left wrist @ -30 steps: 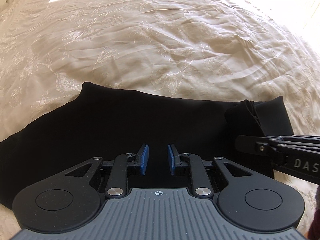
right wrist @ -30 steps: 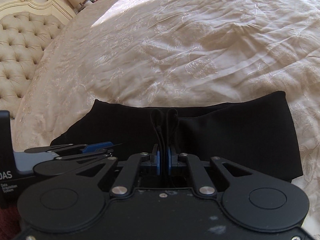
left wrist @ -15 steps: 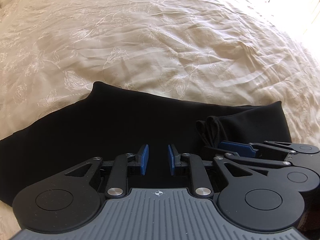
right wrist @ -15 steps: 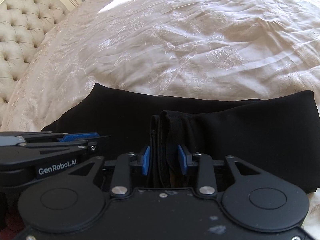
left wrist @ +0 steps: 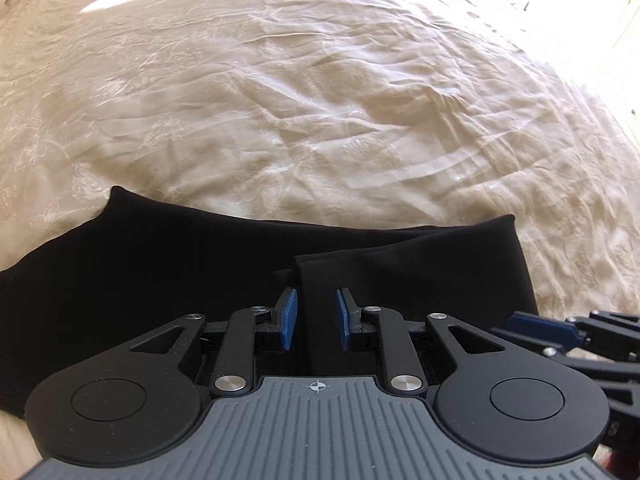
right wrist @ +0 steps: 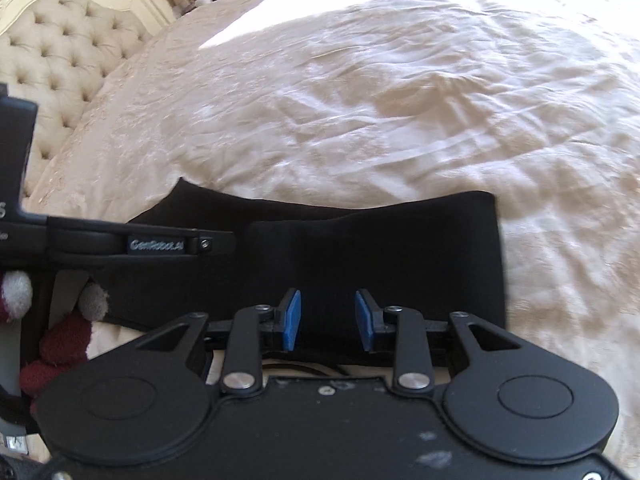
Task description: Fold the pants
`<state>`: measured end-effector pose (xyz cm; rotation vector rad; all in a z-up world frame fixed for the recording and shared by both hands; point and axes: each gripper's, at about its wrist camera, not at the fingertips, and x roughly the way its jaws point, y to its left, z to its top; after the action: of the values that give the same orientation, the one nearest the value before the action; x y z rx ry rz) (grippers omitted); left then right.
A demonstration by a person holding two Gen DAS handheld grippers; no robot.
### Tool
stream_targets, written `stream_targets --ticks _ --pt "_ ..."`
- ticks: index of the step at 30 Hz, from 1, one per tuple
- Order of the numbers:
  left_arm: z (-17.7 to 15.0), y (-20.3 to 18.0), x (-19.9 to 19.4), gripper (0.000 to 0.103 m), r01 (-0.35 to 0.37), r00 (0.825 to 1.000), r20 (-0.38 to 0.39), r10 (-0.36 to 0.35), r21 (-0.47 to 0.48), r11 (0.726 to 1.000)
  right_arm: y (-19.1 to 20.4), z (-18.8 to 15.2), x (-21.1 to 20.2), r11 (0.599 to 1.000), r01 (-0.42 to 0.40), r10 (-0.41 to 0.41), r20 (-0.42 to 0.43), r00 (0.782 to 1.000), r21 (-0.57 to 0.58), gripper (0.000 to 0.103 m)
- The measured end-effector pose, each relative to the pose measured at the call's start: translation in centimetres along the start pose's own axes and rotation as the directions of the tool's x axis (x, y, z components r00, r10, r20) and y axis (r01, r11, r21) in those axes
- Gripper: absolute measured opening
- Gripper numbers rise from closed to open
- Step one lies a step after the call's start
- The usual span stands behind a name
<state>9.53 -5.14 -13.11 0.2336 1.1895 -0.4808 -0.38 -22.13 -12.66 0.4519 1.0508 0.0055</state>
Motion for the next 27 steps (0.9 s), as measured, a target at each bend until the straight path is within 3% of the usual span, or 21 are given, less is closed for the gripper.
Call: stream_targets --ticks 1,2,3,7,17,22,27 --pt "-0.1 -0.4 0.8 0.021 0.0 1.0 -0.019 0.0 -0.002 1.0 -0.8 0.0 -0.1 1.0 0.018 -0.018 -0.005 1.0 0.014 0.023" --pt "-0.3 -0.7 1.6 0.021 -0.016 0.999 -0.041 0.015 -0.007 1.0 -2.0 0.2 -0.1 0.999 0.03 -0.03 -0.011 0.999 0.036 0.008" --pt "-0.5 -0.9 2.4 0.021 -0.037 0.998 -0.06 0.036 -0.01 0.999 -2.8 0.3 0.0 0.998 0.041 -0.04 -0.015 0.999 0.056 0.005" --pt "-1.3 -0.6 4.4 0.021 -0.113 0.988 -0.111 0.111 -0.008 0.994 -4.7 1.5 1.0 0.993 0.079 -0.078 -0.005 0.997 0.09 0.005" --pt "-1.3 -0.5 3.9 0.021 -0.146 0.984 -0.114 0.141 -0.042 0.988 -7.3 3.0 6.5 0.989 0.128 -0.121 -0.107 0.987 0.067 0.001" --pt "-2.5 0.9 1.4 0.021 -0.176 0.982 -0.091 0.166 -0.115 0.978 -7.3 2.9 6.3 0.993 0.116 -0.112 -0.106 0.988 0.032 0.001" --pt "-4.9 3.0 -1.6 0.021 -0.243 0.969 -0.095 0.227 -0.211 0.947 -6.7 2.7 3.9 0.996 0.081 -0.08 -0.063 0.995 0.022 0.008"
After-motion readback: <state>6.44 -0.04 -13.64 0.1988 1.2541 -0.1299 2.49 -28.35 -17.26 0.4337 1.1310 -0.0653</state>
